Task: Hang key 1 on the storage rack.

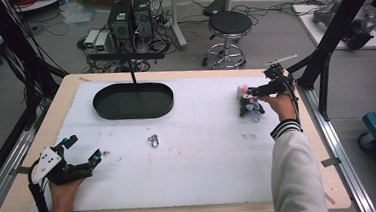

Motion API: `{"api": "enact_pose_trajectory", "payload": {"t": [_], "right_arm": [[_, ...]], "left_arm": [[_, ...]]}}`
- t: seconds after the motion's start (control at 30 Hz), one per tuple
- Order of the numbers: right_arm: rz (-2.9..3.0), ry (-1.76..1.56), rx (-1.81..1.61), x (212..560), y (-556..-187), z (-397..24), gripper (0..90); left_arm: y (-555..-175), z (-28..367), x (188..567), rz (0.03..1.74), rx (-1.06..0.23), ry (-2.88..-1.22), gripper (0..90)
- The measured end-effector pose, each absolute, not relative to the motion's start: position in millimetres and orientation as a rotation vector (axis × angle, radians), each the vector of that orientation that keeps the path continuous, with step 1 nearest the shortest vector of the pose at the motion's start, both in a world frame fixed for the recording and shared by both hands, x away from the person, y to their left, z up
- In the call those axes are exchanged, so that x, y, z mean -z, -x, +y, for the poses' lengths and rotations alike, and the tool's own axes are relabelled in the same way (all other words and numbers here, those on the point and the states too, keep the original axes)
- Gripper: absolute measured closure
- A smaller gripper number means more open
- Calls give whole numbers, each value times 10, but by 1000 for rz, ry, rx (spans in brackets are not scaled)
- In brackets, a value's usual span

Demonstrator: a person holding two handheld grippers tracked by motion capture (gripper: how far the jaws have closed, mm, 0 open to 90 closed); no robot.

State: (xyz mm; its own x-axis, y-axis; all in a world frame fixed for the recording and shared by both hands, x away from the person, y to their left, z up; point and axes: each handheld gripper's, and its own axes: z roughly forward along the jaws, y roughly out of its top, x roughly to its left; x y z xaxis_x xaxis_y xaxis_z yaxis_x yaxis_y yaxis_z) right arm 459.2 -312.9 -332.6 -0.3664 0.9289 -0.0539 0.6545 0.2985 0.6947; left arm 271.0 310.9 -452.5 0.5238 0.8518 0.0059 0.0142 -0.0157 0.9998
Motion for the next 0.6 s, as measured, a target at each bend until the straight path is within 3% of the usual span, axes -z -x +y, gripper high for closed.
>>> {"api": "enact_pose_trajectory", "payload": {"t": [0.6], "right_arm": [[2182, -1504, -724, 3603, -4797, -3084, 7]], "left_arm": [[-2707, 3105, 4525, 798, -798, -1445, 17]]}}
